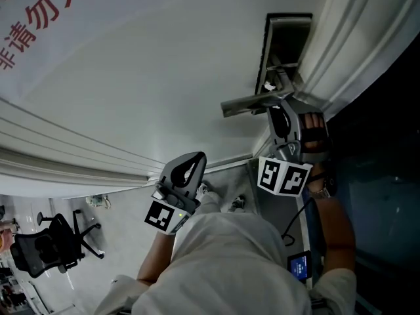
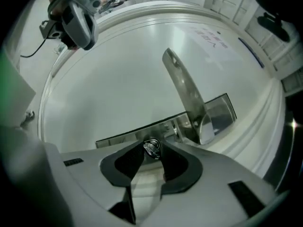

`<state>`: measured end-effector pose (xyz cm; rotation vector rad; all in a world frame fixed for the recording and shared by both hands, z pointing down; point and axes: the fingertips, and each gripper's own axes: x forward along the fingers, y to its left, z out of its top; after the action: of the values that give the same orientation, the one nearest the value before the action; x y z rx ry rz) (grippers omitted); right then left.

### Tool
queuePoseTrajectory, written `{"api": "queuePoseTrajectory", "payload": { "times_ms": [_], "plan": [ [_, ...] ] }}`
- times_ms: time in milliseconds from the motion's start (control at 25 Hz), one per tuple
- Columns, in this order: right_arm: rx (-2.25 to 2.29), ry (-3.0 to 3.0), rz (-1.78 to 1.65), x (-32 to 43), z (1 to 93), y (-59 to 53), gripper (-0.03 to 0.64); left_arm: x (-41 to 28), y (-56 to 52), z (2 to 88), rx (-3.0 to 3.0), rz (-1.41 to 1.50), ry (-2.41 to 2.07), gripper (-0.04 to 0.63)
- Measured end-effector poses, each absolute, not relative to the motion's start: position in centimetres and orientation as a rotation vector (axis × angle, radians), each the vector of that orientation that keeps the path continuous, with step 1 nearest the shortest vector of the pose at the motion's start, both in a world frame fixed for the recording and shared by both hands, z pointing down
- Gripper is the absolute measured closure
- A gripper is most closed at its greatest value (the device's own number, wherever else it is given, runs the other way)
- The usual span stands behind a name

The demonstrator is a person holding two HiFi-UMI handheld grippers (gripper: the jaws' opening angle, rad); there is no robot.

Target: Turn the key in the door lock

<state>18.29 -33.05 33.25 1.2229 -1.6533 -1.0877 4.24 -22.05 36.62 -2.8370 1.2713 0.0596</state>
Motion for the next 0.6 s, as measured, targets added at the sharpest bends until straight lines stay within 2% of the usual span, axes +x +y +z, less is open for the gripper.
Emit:
{"api": "queuePoseTrajectory", "payload": {
  "times_ms": [600],
  "plan": [
    [1.604,-2.316,-0.347,18.9,31.9,-33.5,0.505,5.1,-22.0,36.7,-2.851,0.061,1.253,0.589]
  ]
}}
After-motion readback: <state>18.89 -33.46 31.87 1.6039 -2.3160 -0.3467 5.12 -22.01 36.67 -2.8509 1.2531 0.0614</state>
